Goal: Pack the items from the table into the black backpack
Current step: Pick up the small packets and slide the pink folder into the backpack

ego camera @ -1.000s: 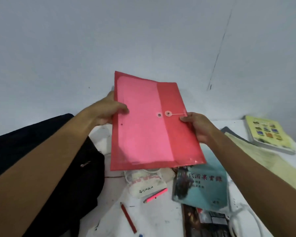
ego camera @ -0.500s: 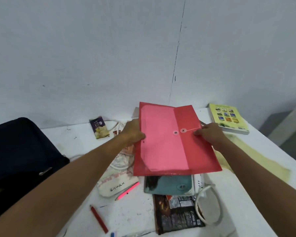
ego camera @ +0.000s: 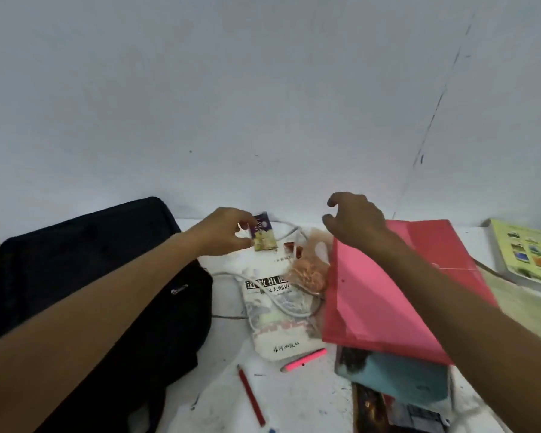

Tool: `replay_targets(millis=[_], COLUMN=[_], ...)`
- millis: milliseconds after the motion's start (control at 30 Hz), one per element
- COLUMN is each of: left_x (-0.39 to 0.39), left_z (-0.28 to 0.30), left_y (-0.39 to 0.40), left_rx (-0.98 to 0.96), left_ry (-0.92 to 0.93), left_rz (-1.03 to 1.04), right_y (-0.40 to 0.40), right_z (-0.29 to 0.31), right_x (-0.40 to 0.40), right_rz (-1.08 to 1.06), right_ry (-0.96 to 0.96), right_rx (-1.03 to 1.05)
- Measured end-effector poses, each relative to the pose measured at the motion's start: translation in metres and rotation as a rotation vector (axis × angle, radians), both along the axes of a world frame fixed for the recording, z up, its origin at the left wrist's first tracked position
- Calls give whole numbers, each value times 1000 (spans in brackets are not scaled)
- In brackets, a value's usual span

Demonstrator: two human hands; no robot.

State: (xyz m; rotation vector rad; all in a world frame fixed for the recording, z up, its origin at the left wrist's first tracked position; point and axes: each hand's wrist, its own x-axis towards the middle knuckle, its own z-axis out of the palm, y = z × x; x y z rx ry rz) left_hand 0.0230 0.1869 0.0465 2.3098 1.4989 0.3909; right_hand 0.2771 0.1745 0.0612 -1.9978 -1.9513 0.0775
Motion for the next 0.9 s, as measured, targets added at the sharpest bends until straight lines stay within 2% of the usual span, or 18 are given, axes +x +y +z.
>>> replay_targets(millis=[100, 200, 367, 500, 567, 767, 900], left_x=[-47, -80, -111, -121, -122, -138, -180], left_z=[0, -4, -12, -18, -20, -7, 4], left_y=[-5, -17, -31, -35, -35, -48, -72], left_rx=[-27, -40, -48, -46, -51, -82, -190], left_ry=[32, 4, -65, -53, -41, -1, 132], left_rz=[74, 105, 107, 83, 71, 68, 118], right_y=[33, 62, 100, 111, 108, 96, 75], right_z=[-27, -57, -103, -131, -138, -131, -104], right_x=[-57, -93, -125, -136, -138, -144, -161], right_rz=[194, 316, 281, 246, 238, 258, 320], right_ry=[115, 122, 28, -114, -122, 106, 333], right_rx=[-148, -230, -155, -252, -209, -9, 80])
